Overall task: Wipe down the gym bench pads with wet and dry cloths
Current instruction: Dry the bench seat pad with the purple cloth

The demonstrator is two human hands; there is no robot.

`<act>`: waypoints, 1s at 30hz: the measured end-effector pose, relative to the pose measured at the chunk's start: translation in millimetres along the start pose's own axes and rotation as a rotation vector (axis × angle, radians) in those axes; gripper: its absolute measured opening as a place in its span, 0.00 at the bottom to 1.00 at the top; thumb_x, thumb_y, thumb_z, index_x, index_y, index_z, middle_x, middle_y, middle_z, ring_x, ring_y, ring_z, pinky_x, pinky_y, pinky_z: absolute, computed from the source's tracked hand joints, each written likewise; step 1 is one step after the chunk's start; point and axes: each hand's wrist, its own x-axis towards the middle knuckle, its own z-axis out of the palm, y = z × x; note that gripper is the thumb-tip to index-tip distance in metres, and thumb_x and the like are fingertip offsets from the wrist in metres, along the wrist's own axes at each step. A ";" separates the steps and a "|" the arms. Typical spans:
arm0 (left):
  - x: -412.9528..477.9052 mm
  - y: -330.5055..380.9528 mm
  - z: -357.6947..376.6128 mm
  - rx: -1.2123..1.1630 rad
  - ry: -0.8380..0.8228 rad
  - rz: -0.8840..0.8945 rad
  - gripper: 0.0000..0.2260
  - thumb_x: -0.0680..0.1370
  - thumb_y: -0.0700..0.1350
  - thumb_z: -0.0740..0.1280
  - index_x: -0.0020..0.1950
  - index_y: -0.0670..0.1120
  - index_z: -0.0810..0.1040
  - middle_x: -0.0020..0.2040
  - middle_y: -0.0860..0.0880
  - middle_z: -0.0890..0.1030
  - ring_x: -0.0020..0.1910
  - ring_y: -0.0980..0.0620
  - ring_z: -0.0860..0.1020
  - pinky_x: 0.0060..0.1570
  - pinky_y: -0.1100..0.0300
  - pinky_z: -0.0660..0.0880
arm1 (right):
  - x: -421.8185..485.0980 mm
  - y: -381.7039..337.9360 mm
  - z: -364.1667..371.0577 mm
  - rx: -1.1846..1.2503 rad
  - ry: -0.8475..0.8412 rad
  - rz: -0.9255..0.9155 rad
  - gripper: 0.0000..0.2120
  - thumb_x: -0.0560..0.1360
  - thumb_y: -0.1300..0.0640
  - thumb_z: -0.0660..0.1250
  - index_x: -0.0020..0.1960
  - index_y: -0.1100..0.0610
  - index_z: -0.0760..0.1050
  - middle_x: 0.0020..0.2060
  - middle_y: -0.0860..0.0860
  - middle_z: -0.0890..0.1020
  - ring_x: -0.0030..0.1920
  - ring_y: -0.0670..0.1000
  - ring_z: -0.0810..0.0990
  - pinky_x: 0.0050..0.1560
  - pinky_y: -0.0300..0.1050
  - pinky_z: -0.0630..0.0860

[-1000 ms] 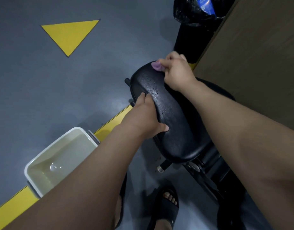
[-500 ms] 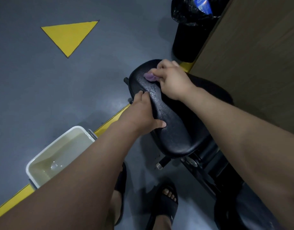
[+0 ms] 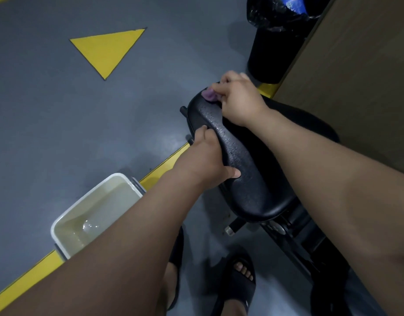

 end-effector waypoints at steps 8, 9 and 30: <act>-2.0 -2.3 -0.1 0.007 0.000 0.012 0.49 0.70 0.59 0.78 0.79 0.40 0.55 0.80 0.45 0.52 0.77 0.45 0.62 0.69 0.55 0.65 | -6.7 -14.1 -4.1 -0.014 -0.089 -0.074 0.15 0.78 0.60 0.63 0.56 0.46 0.83 0.49 0.48 0.73 0.50 0.53 0.68 0.54 0.46 0.71; -2.8 -3.5 0.3 0.006 -0.001 0.010 0.48 0.69 0.59 0.78 0.79 0.41 0.56 0.79 0.45 0.54 0.76 0.46 0.63 0.67 0.57 0.65 | -20.0 -13.8 -6.5 -0.017 -0.078 -0.099 0.13 0.79 0.58 0.63 0.56 0.47 0.83 0.50 0.50 0.74 0.50 0.54 0.69 0.52 0.49 0.72; -9.6 -27.8 -10.8 -0.033 -0.075 -0.063 0.43 0.72 0.60 0.76 0.79 0.46 0.60 0.74 0.48 0.63 0.70 0.47 0.70 0.60 0.59 0.67 | -15.3 -14.9 1.8 -0.062 -0.036 -0.091 0.15 0.77 0.61 0.62 0.56 0.48 0.82 0.47 0.47 0.68 0.49 0.51 0.64 0.52 0.52 0.72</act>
